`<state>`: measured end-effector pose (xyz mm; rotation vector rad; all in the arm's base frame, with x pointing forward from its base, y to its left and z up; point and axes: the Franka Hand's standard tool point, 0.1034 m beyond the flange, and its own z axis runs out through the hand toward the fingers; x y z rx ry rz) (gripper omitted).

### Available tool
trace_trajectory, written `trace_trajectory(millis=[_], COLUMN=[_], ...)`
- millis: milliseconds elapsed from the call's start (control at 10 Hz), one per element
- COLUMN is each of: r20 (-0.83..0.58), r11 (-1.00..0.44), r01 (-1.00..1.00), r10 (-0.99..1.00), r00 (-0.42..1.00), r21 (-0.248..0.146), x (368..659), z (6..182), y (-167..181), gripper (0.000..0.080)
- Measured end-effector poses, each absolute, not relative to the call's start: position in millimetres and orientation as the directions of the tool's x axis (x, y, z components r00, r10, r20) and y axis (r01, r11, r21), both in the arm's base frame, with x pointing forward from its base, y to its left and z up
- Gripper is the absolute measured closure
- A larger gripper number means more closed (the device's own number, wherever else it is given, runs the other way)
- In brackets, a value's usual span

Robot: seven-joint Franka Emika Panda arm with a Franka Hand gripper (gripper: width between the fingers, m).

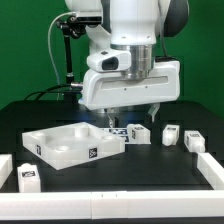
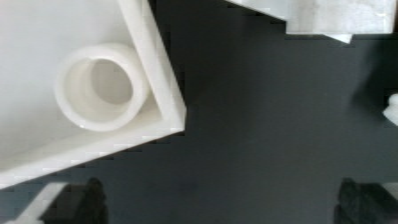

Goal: Assemble one leg

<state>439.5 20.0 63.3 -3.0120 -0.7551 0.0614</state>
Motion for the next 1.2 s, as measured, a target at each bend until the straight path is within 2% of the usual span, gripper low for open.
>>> trace_trajectory(millis=[300, 400, 500, 600, 700, 900, 1000, 1100, 1200], r20=[-0.030, -0.051, -0.129, -0.108, -0.151, -0.203, -0.191, -0.183, -0.166], r11=[-0.881, -0.961, -0.960, -0.955, -0.958, -0.960, -0.948, -0.938, -0.922], r01=[0.471, 0.274, 0.274, 0.293, 0.279, 0.266, 0.305, 0.331, 0.367], r10=[0.472, 0.275, 0.279, 0.297, 0.286, 0.278, 0.317, 0.345, 0.383], r00=[0.881, 0.960, 0.952, 0.949, 0.946, 0.939, 0.929, 0.921, 0.909], r21=[-0.044, -0.032, -0.054, -0.051, -0.064, -0.081, -0.092, -0.102, -0.121], x=[439, 435, 433, 449, 447, 466, 472, 471, 469], z=[63.3, 59.5, 69.4, 90.7, 105.6, 142.3, 150.5, 150.6, 140.8], y=[20, 25, 23, 19, 13, 1, -16, -40, -71], gripper=[0.0150, 0.0150, 0.0150, 0.0150, 0.0150, 0.0150, 0.0150, 0.0150, 0.0150])
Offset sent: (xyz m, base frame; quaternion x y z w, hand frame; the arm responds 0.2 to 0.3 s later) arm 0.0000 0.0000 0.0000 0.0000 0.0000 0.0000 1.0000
